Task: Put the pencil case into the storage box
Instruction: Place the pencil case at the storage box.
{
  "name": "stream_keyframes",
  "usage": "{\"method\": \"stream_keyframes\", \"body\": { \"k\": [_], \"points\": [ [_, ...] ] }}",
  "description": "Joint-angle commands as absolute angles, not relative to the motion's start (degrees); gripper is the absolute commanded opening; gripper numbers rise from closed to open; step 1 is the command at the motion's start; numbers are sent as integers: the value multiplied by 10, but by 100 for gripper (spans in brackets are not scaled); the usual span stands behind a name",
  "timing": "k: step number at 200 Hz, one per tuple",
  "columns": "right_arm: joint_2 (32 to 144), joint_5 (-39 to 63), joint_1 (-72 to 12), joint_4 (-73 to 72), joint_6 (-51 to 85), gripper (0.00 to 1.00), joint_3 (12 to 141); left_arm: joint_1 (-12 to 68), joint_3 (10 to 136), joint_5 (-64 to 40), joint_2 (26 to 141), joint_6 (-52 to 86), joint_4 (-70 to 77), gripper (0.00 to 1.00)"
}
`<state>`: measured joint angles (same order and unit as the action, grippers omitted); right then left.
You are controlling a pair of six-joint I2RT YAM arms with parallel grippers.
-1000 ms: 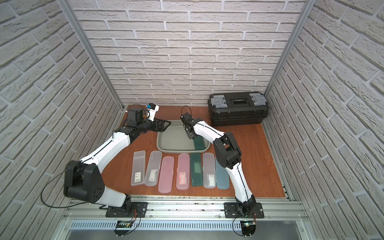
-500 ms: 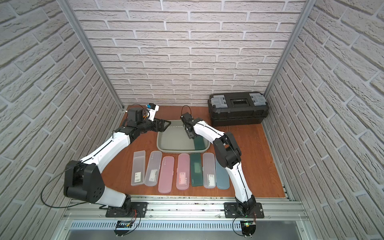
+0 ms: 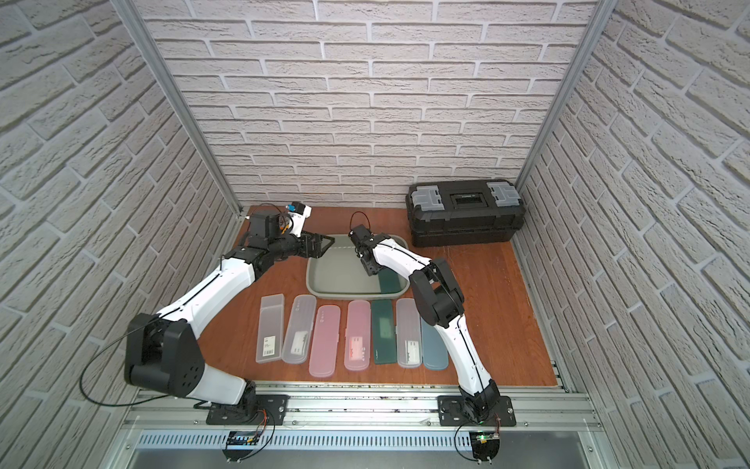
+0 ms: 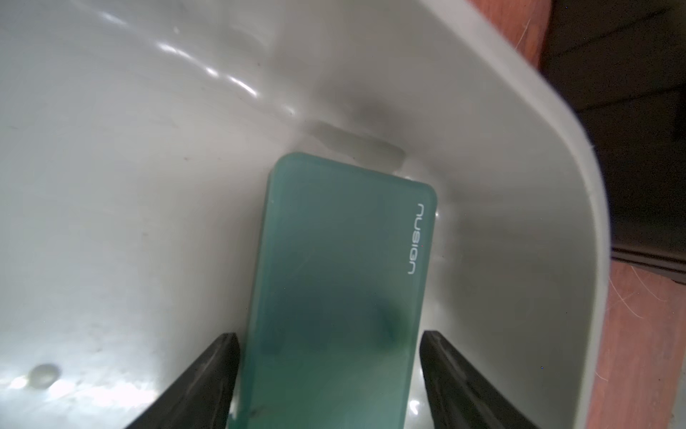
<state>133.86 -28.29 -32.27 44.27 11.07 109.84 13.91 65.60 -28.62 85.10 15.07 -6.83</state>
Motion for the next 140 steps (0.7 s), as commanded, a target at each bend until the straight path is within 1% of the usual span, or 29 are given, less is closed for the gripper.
{"method": "stream_keyframes", "body": {
  "k": [1,99,140],
  "points": [
    [1334,-324,-320,451,101,81,1109,142,653,-295,841,145,-46,98],
    [1313,-322,-299,453,94,81,1110,144,657,-299,848,146,-49,98],
    [1269,-268,-299,452,97,83,1111,145,657,-298,845,144,-50,98]
  ]
}}
